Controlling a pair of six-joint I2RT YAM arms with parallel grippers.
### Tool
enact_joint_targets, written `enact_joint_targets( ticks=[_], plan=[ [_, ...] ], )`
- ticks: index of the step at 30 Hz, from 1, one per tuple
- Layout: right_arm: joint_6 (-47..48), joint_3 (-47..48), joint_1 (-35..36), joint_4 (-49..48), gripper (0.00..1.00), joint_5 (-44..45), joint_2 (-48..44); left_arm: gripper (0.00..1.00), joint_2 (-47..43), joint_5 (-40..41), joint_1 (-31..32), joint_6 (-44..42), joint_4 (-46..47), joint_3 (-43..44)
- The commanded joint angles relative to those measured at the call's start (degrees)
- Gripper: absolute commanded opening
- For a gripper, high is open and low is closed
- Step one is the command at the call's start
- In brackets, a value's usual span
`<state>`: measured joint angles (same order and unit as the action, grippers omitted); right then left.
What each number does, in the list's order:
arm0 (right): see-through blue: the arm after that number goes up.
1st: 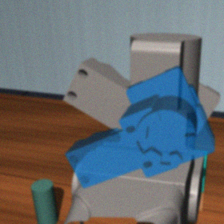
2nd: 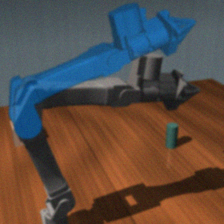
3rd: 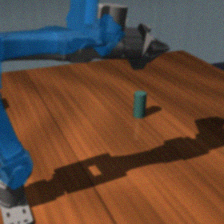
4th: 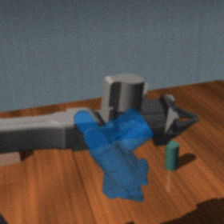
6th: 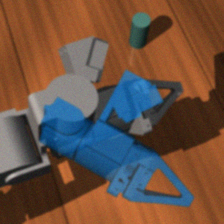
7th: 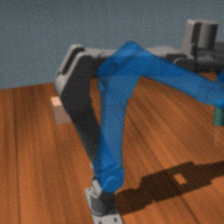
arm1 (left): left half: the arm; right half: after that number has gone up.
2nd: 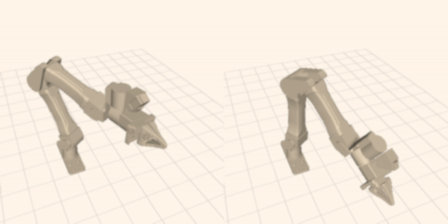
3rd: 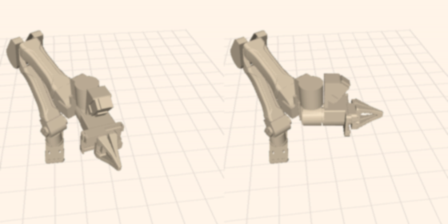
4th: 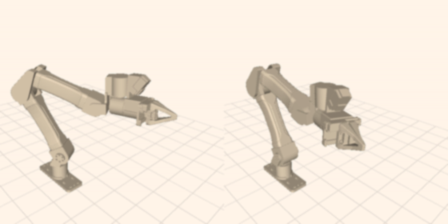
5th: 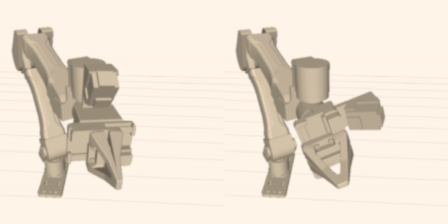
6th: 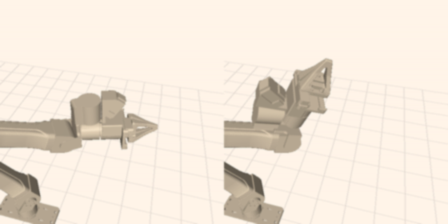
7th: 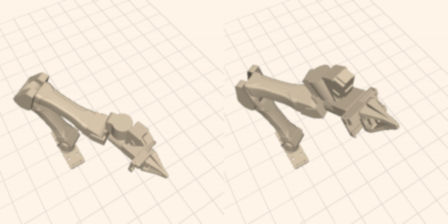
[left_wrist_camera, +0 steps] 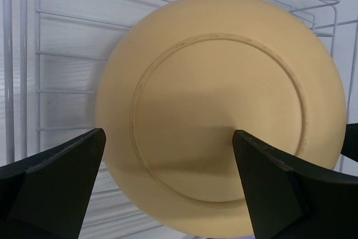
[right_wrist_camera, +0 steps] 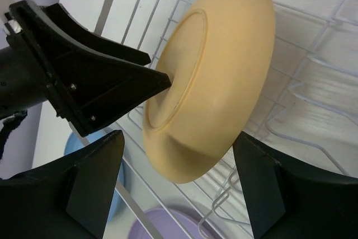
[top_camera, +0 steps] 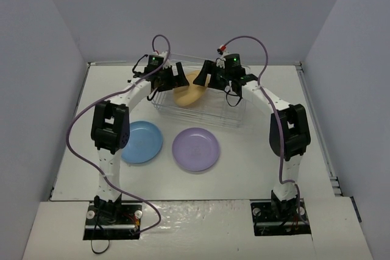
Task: Load the plates into the dish rack
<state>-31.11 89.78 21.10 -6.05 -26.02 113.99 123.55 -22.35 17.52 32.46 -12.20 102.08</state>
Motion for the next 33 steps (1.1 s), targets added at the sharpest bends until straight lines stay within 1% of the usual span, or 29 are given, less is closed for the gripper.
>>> enact_joint_targets(
  ticks=[1, 5, 7, 8, 10, 15, 18, 20, 22, 23, 24, 25, 30, 33],
  plan=[
    [12.1, 7.5, 2.7, 1.3, 0.76, 0.6, -3.8, 0.97, -4.8, -3.3, -2.3, -1.7, 0.3, 1.4],
    [14.7, 10.2, 2.9, 1.1, 0.78, -2.4, -2.0, 0.97, -3.9, -4.6, -3.4, -3.6, -1.5, 3.7],
    [12.9, 10.2, 2.8, -0.9, 0.79, -5.5, -1.0, 0.97, -3.5, -4.8, -3.5, -5.2, -3.2, 5.3],
    [12.7, 10.3, 2.9, -1.8, 0.79, -5.6, -0.6, 0.97, -3.3, -4.9, -3.5, -5.7, -3.8, 6.0],
    [9.5, 10.9, 3.0, -3.7, 0.74, -6.7, 0.9, 0.97, -3.9, -4.9, -3.5, -6.1, -4.6, 6.3],
    [1.7, 9.9, 3.1, -10.1, 0.54, -5.7, 2.4, 0.97, -6.8, -2.2, -3.5, -7.1, -4.5, 4.4],
    [-1.8, 9.1, 3.2, -12.0, 0.50, -3.9, 2.6, 0.97, -7.9, 0.0, -3.5, -7.7, -5.4, 3.6],
    [-3.9, 8.7, 3.3, -12.3, 0.42, -1.1, 2.4, 0.97, -8.6, 0.9, -3.5, -8.2, -5.5, 3.2],
    [-5.5, 8.4, 3.3, -12.4, 0.28, 0.6, 2.3, 0.97, -9.0, 1.2, -3.5, -8.5, -5.6, 3.1],
    [-6.3, 8.4, 3.3, -12.5, 0.14, 1.4, 2.5, 0.97, -9.4, 1.3, -3.6, -8.9, -5.8, 3.2],
    [-6.9, 8.3, 3.3, -12.6, 0.05, 2.1, 2.5, 0.97, -9.7, 1.3, -3.6, -9.5, -6.1, 3.3],
    [-7.3, 8.2, 3.3, -12.7, 0.00, 2.6, 2.4, 0.97, -10.1, 1.3, -3.6, -10.2, -6.4, 3.5],
    [-10.0, 7.6, 3.3, -12.4, 0.00, 6.1, 1.5, 0.97, -13.9, 3.0, -3.8, -15.5, -8.8, 4.9],
    [-12.3, 6.6, 3.4, -14.8, 0.00, 6.7, 0.9, 0.97, -17.8, 2.0, -3.5, -20.3, -8.2, 3.4]
  ],
)
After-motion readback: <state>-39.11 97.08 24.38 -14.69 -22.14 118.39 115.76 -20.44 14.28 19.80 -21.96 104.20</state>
